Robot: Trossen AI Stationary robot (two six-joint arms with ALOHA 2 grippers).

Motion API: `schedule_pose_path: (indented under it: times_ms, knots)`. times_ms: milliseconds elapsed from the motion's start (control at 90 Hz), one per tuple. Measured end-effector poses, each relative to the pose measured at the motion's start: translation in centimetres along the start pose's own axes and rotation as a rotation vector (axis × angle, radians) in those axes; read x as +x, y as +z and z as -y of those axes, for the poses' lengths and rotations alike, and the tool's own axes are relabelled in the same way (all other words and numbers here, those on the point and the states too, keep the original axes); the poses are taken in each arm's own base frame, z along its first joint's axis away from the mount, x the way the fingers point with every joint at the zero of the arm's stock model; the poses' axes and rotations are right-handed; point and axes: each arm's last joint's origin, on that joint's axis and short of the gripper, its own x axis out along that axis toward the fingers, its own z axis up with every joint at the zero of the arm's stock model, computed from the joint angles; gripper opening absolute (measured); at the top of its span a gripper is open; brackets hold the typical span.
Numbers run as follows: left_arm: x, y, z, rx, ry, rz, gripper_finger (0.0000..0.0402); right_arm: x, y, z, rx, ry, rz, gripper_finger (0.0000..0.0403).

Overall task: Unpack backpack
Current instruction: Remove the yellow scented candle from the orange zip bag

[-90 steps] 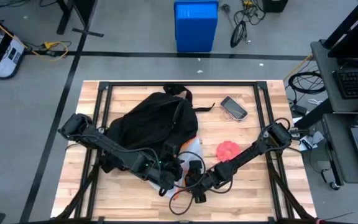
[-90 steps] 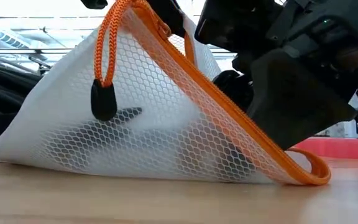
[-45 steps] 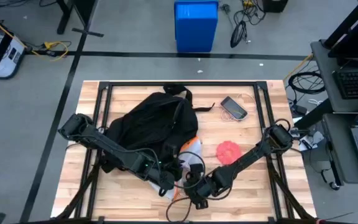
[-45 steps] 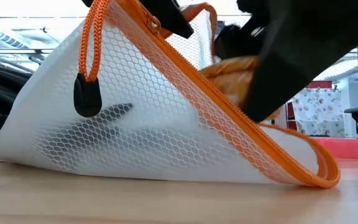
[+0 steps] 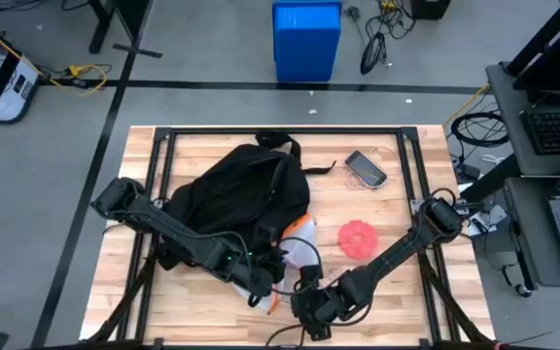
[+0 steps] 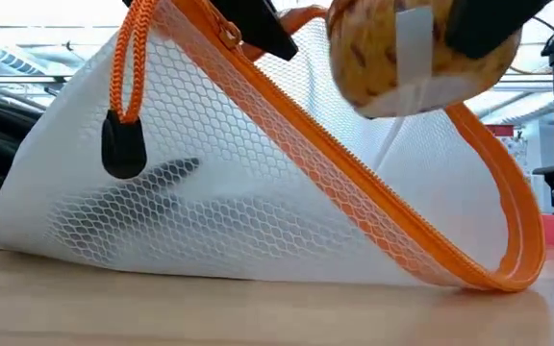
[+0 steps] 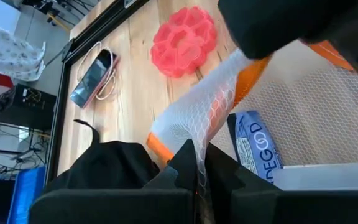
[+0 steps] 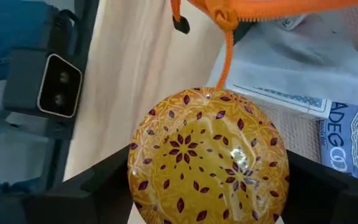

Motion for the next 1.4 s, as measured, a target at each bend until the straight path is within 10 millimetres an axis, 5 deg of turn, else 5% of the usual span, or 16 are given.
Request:
schedule_pose_path:
  times_ms: [400,833,1156,1400]
  knots:
    - [0.0,-0.7,0.1,0.004,-0.003,-0.061,0.0000,-1.6,-3.6,-2.2,0.211,-0.056,-0.241,0.0294]
    - [0.0,-0.7,0.1,0.003,-0.003,-0.060,0.0000,-3.5,-7.3,-3.8,0.416,-0.367,-0.217,0.0294]
    - [0.0,-0.7,0.1,0.003,-0.003,-0.060,0.0000,-4.9,-9.3,-2.2,0.396,-0.668,-0.231,0.0294]
    - [0.0,-0.7,0.1,0.002,-0.003,-0.058,0.0000,-3.9,-11.5,-0.4,0.471,-0.842,-0.200,0.0294]
